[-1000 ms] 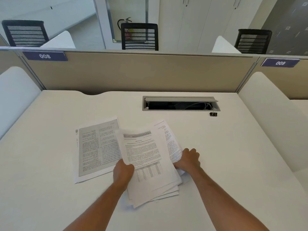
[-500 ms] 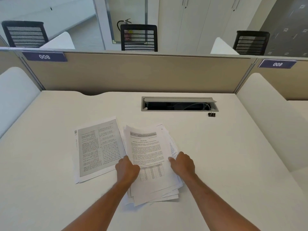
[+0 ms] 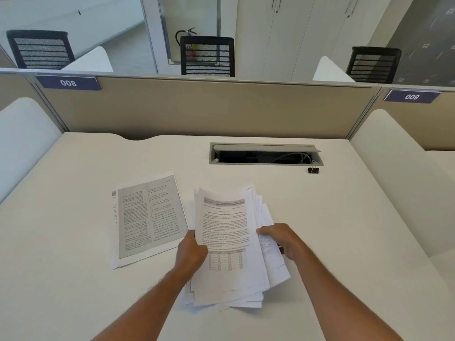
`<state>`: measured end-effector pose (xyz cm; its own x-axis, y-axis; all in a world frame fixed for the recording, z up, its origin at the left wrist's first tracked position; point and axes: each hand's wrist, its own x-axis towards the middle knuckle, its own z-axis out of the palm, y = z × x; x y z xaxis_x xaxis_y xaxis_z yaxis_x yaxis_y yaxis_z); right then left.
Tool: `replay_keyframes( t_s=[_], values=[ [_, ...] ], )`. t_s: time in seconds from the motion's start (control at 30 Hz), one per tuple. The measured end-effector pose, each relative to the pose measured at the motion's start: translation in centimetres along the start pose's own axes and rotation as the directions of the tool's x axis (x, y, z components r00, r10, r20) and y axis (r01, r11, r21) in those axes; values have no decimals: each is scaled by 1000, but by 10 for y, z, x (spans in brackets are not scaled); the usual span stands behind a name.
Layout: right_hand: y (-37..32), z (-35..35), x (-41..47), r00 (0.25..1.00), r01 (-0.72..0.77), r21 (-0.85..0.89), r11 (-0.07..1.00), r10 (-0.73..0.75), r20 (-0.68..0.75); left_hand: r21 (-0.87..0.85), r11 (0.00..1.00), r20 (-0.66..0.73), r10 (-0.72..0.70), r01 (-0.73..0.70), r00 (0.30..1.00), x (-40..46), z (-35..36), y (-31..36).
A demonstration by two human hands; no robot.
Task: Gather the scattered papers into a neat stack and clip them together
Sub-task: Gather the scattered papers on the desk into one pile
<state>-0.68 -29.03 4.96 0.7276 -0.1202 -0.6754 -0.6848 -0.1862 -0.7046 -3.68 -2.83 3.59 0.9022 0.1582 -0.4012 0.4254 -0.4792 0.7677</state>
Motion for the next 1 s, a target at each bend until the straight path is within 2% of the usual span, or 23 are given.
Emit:
replay_keyframes(
  t_s=[0.3, 0.4, 0.5, 0.63, 0.73, 0.9, 1.0],
  values=[
    [-8, 0, 6, 992, 120, -312, 942, -102, 72, -43, 999, 57, 1, 1, 998, 5, -1, -5],
    [-10, -1, 6, 990, 118, -136, 984, -106, 93, -74, 997, 28, -22, 24, 999, 9, -3, -7],
    [-1, 2, 1, 993, 22, 26, 999, -25, 114, -154, 984, 18, -92, 94, 996, 13, -5, -10],
    [23, 13, 2, 996, -16, 73, 997, 9, 90, -340, 920, 21, -200, 195, 980, 22, -7, -17],
    [31, 18, 6, 989, -1, 99, 995, -13, 144, -453, 861, 68, -225, 231, 972, 26, -4, -18],
    [18, 15, -2, 990, 73, 70, 995, -81, 119, -305, 944, 54, -114, 125, 992, 19, 2, -14],
    [13, 9, 0, 989, 108, 32, 994, -111, 97, -65, 998, -50, -12, 8, 999, 20, -3, -11]
  ],
)
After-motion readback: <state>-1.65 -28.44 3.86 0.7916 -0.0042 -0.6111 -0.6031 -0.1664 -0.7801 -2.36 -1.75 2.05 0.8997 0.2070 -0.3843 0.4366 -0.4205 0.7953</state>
